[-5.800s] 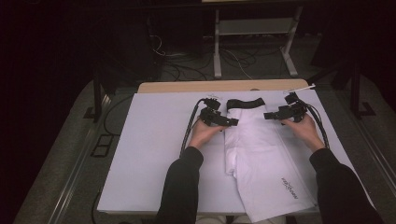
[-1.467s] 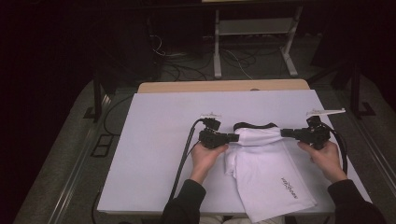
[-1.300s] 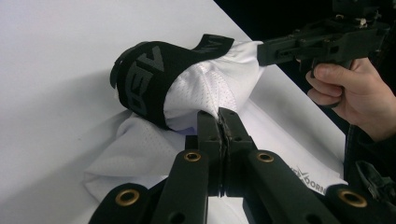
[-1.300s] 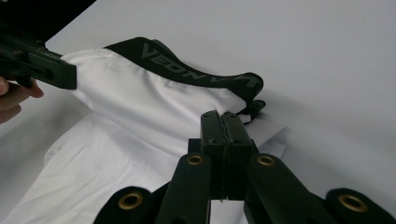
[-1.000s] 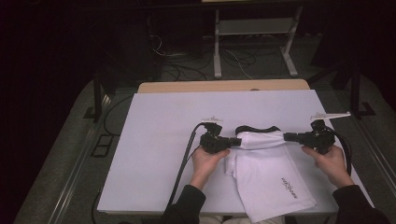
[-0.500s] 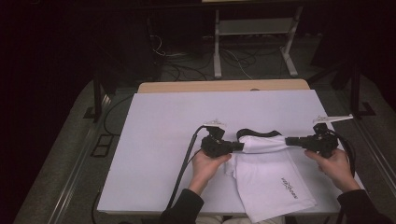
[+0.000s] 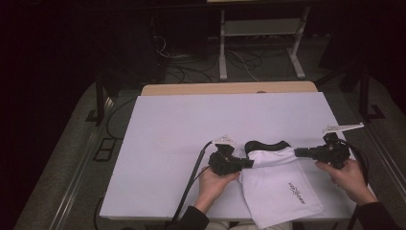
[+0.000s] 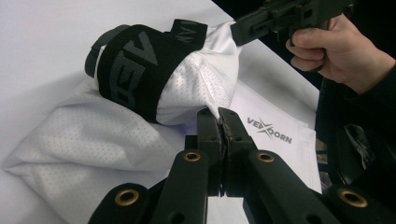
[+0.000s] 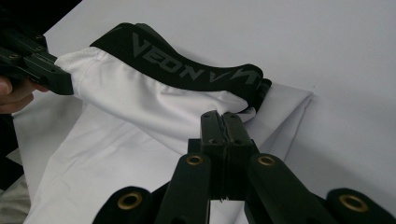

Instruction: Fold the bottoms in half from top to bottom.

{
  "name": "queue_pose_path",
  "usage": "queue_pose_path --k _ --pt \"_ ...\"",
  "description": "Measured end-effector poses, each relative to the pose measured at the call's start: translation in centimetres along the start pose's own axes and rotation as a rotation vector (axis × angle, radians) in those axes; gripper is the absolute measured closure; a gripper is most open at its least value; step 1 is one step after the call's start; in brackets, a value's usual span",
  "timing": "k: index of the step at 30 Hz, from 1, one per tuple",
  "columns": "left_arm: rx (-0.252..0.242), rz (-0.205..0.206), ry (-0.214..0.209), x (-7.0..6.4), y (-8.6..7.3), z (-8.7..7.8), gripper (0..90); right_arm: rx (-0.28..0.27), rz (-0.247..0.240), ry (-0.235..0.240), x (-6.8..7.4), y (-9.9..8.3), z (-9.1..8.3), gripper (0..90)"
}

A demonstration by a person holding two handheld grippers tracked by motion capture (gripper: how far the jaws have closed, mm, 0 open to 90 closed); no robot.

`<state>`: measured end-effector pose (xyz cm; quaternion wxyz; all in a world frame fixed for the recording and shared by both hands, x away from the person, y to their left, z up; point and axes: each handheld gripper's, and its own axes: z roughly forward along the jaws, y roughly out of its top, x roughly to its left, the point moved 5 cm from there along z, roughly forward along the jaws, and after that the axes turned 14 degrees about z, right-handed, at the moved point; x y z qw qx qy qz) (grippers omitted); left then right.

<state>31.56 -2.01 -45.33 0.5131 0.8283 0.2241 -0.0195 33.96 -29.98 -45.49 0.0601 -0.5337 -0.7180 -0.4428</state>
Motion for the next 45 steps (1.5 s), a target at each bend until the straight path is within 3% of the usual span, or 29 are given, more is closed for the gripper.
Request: queue_pose_path --k 6,15,24,39,45 --pt "-0.026 0.014 -0.013 -1.1 0.0 -0.2 86.8 -0.005 -0.008 0.006 0.3 -0.2 -0.6 88.0" --pt "-0.012 0.058 -0.043 -3.3 -0.4 0.3 86.8 0.020 -0.005 -0.005 0.2 -1.6 -1.0 88.0" --pt "-0.019 0.063 -0.064 -4.9 -1.2 0.2 86.8 0.027 -0.009 0.011 0.6 -2.8 -1.9 88.0" --pt "-0.011 0.055 -0.109 -6.3 -2.8 1.2 86.8 0.075 -0.006 -0.024 0.1 -4.0 -1.8 87.9" --pt "0.005 0.050 -0.103 -6.4 -3.4 1.7 86.9 0.097 -0.001 -0.037 -0.1 -4.4 -1.8 87.7"
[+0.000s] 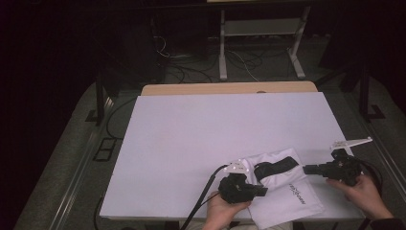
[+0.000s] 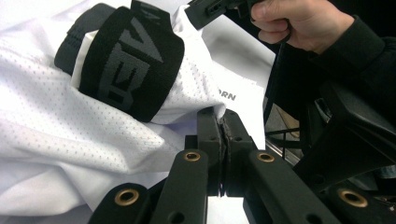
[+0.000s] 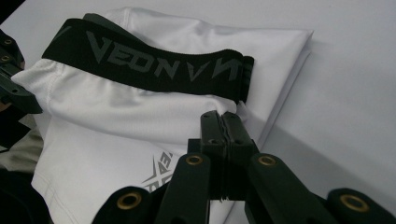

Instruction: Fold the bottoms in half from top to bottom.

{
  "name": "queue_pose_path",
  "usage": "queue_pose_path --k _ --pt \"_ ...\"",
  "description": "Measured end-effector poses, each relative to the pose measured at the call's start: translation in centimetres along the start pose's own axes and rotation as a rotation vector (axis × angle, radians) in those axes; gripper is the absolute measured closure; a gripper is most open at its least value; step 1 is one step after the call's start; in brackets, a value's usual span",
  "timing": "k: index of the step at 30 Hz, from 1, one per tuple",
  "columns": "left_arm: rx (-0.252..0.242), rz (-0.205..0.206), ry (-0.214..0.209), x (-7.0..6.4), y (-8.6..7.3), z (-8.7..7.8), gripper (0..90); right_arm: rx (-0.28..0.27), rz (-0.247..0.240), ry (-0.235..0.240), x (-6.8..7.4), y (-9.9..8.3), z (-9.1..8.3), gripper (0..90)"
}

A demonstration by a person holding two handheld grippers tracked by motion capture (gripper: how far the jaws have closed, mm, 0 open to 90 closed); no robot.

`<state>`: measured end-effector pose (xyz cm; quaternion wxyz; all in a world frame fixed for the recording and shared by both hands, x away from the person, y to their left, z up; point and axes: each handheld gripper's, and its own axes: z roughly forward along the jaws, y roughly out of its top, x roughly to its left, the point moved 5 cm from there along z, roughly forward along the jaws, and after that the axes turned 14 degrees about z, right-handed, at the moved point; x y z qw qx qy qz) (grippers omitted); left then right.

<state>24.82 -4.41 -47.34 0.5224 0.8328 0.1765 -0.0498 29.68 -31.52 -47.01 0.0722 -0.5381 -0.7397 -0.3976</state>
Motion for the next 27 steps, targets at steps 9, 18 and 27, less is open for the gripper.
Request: queue_pose_path --k 9,18,27 --pt "0.025 -0.002 0.016 0.1 -0.8 0.3 86.9 0.043 0.006 0.000 -0.1 -0.5 0.2 87.1" --pt "0.036 -0.017 0.027 0.4 -1.3 0.1 86.9 0.062 0.026 0.014 -0.2 -0.7 0.1 73.7" --pt "0.054 -0.020 0.043 0.8 -1.6 0.0 86.9 -0.013 -0.005 0.011 0.7 0.4 0.1 44.4"
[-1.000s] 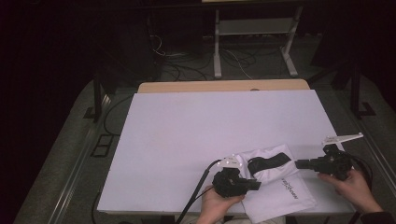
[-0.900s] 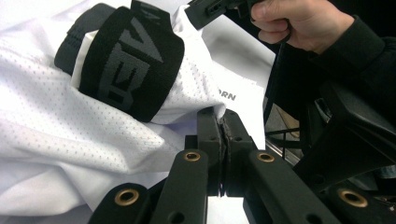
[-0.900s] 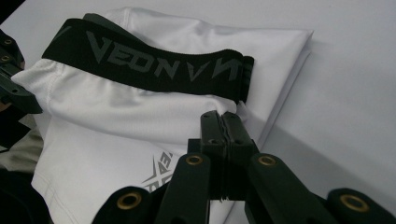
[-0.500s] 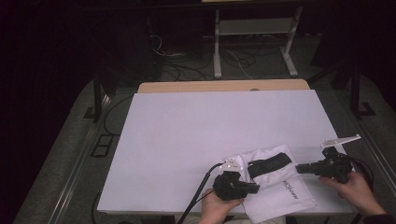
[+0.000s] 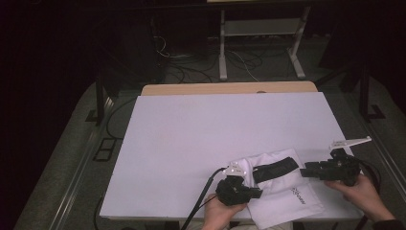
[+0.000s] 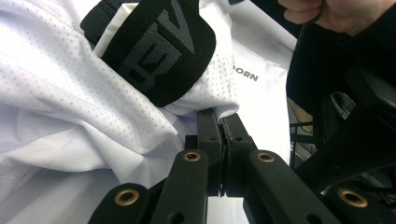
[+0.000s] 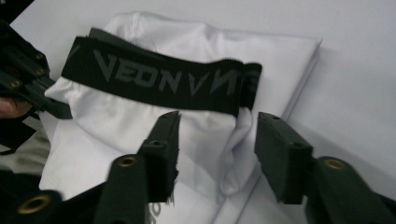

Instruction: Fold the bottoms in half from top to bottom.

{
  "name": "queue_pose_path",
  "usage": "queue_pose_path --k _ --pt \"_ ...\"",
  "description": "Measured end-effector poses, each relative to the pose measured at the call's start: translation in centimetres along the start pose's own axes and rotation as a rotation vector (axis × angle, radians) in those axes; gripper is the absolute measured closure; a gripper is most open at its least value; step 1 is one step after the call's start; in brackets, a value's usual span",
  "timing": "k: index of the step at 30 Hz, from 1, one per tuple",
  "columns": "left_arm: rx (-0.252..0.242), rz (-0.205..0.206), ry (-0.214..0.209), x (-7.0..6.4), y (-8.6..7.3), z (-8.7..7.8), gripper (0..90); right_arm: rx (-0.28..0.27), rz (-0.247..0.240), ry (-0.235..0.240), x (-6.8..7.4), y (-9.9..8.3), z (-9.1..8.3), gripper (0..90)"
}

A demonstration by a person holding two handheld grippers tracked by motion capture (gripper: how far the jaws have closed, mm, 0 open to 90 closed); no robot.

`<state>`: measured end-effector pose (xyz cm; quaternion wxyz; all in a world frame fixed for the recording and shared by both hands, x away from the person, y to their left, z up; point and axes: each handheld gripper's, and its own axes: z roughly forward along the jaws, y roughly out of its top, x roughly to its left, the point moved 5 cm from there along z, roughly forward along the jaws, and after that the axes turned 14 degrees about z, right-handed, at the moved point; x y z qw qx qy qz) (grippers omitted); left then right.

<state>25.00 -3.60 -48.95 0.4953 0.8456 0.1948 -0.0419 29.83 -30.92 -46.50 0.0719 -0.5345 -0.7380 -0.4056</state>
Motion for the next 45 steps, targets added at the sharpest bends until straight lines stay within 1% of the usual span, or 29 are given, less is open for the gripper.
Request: queue_pose_path --k 3,7,10,14,17,20,22,25,30,35,37,42,45 --pt "0.002 -0.003 0.000 0.1 0.0 0.0 86.9 -0.025 0.008 0.012 0.1 0.6 0.1 41.9" --pt "0.006 -0.007 0.003 0.2 0.0 -0.1 86.9 -0.054 0.015 0.016 0.0 1.5 0.2 41.5" --pt "0.010 -0.013 0.003 0.3 -0.1 -0.2 86.8 -0.055 0.020 0.021 0.0 2.2 0.5 42.1" --pt "0.007 -0.016 0.003 0.4 -0.1 -0.2 86.8 -0.041 0.025 0.024 0.0 2.7 1.3 43.5" --pt "0.008 -0.019 0.003 0.4 -0.1 -0.2 86.8 -0.021 0.030 0.014 -0.1 2.9 1.8 44.9" --pt "0.007 -0.019 0.004 0.4 -0.1 -0.2 86.8 -0.007 0.041 0.010 -0.4 3.0 2.2 45.7" --pt "0.003 -0.022 0.003 0.4 -0.1 -0.2 86.7 0.003 0.057 0.013 -0.7 3.1 2.4 45.7" --pt "-0.001 -0.033 -0.001 0.5 -0.3 -0.2 86.7 0.019 0.062 -0.002 -1.0 3.1 2.8 45.7" --pt "-0.004 -0.039 -0.003 0.5 -0.4 -0.2 86.7 0.064 0.054 0.004 -1.0 2.9 3.6 47.2" --pt "-0.009 -0.046 -0.006 0.5 -0.4 -0.2 86.4 0.090 0.044 0.014 -1.0 2.9 4.2 49.7" --pt "-0.010 -0.047 -0.008 0.5 -0.4 -0.1 86.4 0.092 0.039 0.018 -0.9 2.9 4.3 50.7" --pt "-0.012 -0.050 -0.009 0.5 -0.5 -0.1 86.2 0.073 0.009 0.013 -0.6 3.2 4.5 58.2" --pt "-0.014 -0.053 -0.010 0.5 -0.5 0.0 86.1 0.071 0.002 0.010 -0.6 3.3 4.6 60.3"
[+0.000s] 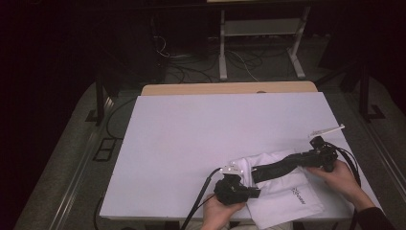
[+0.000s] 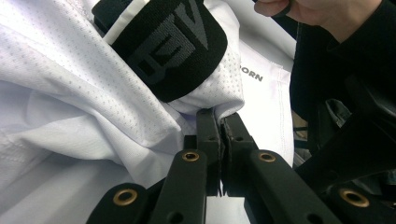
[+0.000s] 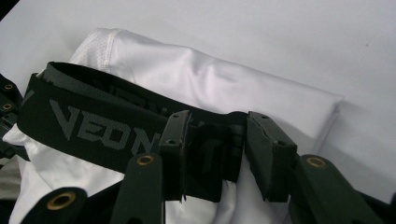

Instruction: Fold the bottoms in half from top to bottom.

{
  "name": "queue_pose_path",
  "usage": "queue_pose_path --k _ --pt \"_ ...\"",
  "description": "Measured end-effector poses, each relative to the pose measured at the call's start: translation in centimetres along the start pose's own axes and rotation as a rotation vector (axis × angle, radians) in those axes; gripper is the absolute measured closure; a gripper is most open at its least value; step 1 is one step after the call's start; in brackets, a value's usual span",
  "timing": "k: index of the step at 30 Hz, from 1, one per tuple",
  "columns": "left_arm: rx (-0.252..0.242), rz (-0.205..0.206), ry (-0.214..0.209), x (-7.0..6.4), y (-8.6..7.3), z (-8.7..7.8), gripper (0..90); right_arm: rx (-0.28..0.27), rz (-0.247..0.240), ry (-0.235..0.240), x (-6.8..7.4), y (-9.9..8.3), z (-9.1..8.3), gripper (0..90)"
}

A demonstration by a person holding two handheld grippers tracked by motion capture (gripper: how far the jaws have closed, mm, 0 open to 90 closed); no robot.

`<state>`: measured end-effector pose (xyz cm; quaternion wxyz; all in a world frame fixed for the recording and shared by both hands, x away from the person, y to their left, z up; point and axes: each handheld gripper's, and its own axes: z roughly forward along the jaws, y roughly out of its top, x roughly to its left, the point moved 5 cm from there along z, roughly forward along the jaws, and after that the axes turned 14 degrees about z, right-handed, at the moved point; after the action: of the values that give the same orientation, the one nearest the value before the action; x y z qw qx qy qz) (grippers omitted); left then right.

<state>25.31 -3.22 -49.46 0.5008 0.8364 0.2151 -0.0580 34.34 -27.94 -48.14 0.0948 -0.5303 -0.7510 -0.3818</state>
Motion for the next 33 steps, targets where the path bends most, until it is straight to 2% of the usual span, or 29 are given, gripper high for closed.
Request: queue_pose_path --k 5,6,9,15,17,20,24,28,31,33 --pt "-0.003 -0.004 -0.004 0.0 0.1 0.1 86.1 0.004 0.009 -0.006 -0.2 0.1 0.3 68.4" --pt "-0.004 -0.003 -0.005 0.0 0.1 0.1 86.1 0.002 0.004 -0.009 -0.2 0.2 0.2 72.4" --pt "-0.005 -0.001 -0.005 -0.1 0.2 0.1 86.0 -0.014 -0.002 0.011 0.1 0.3 -0.1 80.0" --pt "0.003 0.004 -0.011 -0.1 0.2 0.1 80.0 -0.058 0.005 0.099 0.5 0.6 -1.4 82.2" --pt "-0.008 0.008 -0.006 -0.1 0.3 0.0 73.4 -0.068 -0.004 0.134 0.6 0.7 -2.1 82.5" --pt "-0.014 0.033 0.045 -0.2 0.4 -0.4 65.8 -0.092 -0.024 0.166 0.9 0.7 -3.2 82.6" --pt "-0.022 0.082 0.152 -0.5 0.7 -1.1 58.7 -0.111 -0.051 0.189 1.1 0.6 -4.4 82.6" --pt "-0.042 0.086 0.142 -0.4 1.3 -1.7 48.1 -0.099 -0.044 0.180 1.0 0.0 -4.4 82.4" --pt "-0.072 0.071 0.150 0.2 2.0 -2.3 41.4 -0.074 -0.033 0.164 0.9 -0.6 -4.2 82.3" --pt "-0.093 0.072 0.155 0.8 2.5 -2.9 37.3 -0.059 -0.027 0.169 0.9 -1.0 -4.2 82.0"
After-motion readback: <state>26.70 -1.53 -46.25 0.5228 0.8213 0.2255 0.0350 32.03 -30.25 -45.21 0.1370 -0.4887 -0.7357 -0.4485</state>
